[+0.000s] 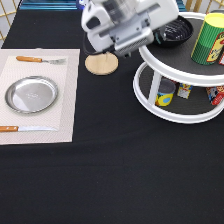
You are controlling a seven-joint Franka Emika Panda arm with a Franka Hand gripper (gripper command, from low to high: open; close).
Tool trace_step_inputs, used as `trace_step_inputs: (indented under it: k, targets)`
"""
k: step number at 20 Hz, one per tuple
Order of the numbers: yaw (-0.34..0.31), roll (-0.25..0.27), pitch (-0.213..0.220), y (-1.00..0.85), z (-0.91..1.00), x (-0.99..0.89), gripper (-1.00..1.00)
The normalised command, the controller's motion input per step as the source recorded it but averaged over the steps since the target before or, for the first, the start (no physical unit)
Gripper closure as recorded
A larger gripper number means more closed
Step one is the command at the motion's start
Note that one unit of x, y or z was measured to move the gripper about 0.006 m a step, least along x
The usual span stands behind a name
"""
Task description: Pick up the bowl from the lazy Susan and put bowl on the plate
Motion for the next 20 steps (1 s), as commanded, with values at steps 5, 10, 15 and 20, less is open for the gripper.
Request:
trace_step_inputs:
  k: [5, 10, 15, 20]
  targets:
    - [0.001, -0.307, -0.123, 0.17, 0.29, -0.82, -1.0]
    - [0.001, -0.254, -0.11, 0.31, -0.02, -0.88, -1.0]
    - [-0.004, -0.133, -0.076, 0.44, -0.48, -0.78, -1.0]
    - [-0.004, -0.068, -0.086, 0.3, -0.6, -0.84, -1.0]
